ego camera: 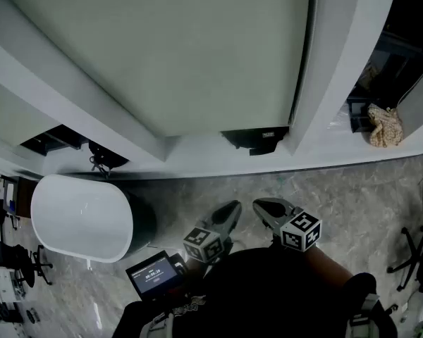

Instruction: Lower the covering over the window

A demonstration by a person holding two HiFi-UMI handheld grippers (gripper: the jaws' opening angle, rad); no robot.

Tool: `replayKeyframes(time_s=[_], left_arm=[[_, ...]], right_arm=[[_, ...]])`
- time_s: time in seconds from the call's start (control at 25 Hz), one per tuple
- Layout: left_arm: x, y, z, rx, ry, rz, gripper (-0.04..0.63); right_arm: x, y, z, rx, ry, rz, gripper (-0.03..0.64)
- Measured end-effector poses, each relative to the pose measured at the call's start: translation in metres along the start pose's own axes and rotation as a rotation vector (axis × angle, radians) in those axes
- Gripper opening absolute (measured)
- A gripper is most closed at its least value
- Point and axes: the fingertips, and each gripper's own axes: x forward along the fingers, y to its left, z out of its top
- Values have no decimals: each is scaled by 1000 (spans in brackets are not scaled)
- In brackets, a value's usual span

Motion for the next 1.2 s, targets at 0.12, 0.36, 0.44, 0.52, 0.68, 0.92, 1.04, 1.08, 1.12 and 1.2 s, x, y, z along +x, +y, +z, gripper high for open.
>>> replayKeyframes(time_s=[0.12, 0.36, 0.44, 0.52, 0.68, 0.92, 1.04, 1.08, 1.12, 1.2], left_arm=[[-31, 6, -19, 5, 1, -14, 33], [-69, -13, -53, 25, 48, -72, 31], [-79, -28, -62, 46, 56, -79, 31], [-87, -41, -65, 79, 57, -75, 31], [-98, -62, -80, 97, 42, -56, 31], [-102, -138, -118, 75, 2, -65, 31], [-111, -175, -146, 64, -1, -70, 31], [-116, -183, -155, 59, -1, -63, 31], [-121, -189, -164, 55, 1, -55, 31], [-131, -203, -178, 48, 10, -47, 31]], right_arm=[[-7, 26, -13, 3, -27, -39, 8], [-30, 60, -43, 52, -69, -111, 8], [-41, 72, -57, 52, -55, -106, 8], [-50, 79, -65, 46, -47, -97, 8], [-70, 95, -70, -5, -35, -49, 6], [-142, 123, -97, -50, -19, -2, 6], [-175, 130, -127, -27, 2, 1, 6], [-184, 132, -136, -15, 6, 3, 6], [-191, 135, -143, -2, 7, 6, 6], [-204, 140, -155, 20, 8, 13, 6]])
